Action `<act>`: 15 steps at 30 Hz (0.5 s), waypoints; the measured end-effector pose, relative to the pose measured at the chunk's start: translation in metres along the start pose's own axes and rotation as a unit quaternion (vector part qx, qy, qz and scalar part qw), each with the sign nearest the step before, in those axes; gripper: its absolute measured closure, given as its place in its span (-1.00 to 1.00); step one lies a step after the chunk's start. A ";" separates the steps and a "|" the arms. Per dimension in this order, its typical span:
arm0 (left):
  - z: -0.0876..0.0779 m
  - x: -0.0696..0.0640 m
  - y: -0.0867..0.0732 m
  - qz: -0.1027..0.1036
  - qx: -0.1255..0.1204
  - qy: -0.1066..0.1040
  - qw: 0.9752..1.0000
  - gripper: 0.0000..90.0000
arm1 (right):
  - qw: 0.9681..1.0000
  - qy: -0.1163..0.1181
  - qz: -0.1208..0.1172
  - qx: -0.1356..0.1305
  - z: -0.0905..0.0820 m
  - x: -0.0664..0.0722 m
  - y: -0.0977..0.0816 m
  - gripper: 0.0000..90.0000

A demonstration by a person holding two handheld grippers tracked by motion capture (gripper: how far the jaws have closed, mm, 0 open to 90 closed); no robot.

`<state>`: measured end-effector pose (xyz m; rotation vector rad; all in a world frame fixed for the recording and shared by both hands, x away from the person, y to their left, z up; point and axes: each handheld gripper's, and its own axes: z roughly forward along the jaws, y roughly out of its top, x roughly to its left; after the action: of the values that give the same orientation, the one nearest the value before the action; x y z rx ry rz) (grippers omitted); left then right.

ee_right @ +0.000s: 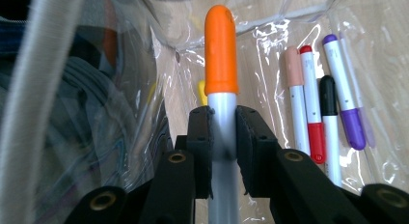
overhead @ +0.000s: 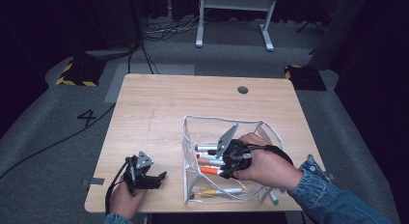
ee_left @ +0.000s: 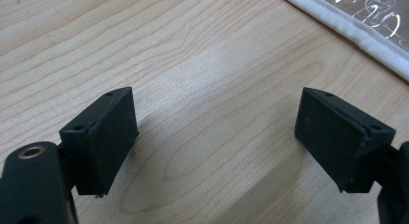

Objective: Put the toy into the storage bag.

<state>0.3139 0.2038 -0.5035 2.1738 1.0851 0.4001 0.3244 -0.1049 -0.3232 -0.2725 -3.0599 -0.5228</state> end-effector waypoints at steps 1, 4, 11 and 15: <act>0.000 0.000 0.000 -0.002 0.000 0.000 1.000 -0.66 | 1.000 0.002 -0.002 0.006 0.004 0.000 0.000 0.71; 0.000 0.000 0.000 -0.002 0.000 0.000 1.000 -0.66 | 1.000 0.009 -0.006 0.022 0.014 -0.001 0.002 0.71; 0.000 0.000 0.000 0.000 0.000 0.000 1.000 -0.66 | 0.999 0.023 -0.011 0.045 0.035 -0.001 0.003 0.71; 0.000 0.000 0.000 0.000 0.000 0.000 1.000 -0.66 | 0.998 0.030 -0.019 0.054 0.044 -0.001 0.002 0.71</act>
<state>0.3139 0.2038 -0.5035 2.1740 1.0852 0.4001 0.3255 -0.0887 -0.3643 -0.1917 -3.0278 -0.3573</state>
